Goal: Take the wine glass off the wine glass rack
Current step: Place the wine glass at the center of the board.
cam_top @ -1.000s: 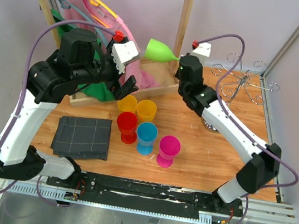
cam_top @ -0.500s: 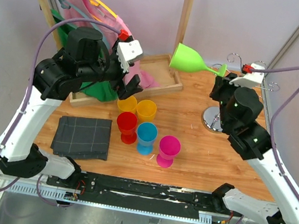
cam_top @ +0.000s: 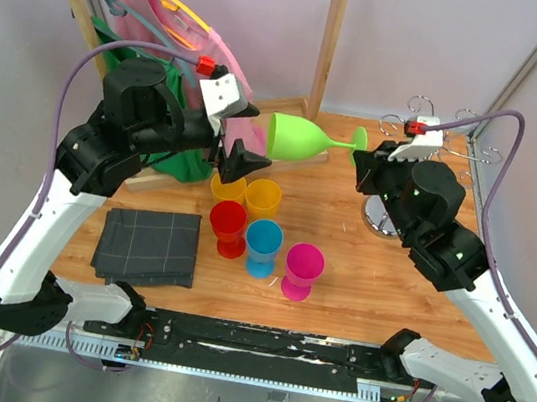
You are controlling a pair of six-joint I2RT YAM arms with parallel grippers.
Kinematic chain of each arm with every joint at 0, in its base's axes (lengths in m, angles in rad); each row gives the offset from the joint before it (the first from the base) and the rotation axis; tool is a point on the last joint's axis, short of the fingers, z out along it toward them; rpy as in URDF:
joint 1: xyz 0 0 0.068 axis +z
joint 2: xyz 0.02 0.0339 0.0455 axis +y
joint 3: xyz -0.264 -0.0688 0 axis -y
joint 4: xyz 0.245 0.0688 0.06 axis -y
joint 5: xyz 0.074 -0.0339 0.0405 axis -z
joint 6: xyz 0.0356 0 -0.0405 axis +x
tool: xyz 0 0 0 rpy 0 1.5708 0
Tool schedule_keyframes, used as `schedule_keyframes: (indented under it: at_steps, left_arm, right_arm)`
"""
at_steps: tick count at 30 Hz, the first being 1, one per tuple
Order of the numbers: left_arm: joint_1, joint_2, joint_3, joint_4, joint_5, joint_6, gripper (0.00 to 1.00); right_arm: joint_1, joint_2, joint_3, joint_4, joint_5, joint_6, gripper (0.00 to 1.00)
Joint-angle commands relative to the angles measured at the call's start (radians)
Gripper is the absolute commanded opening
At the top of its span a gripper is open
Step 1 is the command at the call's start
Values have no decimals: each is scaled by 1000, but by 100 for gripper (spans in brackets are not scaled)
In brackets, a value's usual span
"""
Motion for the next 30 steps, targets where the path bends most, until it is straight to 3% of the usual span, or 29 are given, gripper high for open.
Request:
schedule_keyframes:
  at_steps: [1, 20, 30]
  left_arm:
    - [2, -5, -24, 133, 83, -66, 98]
    - [2, -36, -101, 182, 29, -129, 97]
    - [2, 13, -100, 237, 103, -164, 96]
  right_arm:
    - [31, 7, 16, 28, -30, 11, 1]
    - [64, 8, 16, 127, 74, -25, 1]
    - [65, 25, 25, 145, 56, -23, 1]
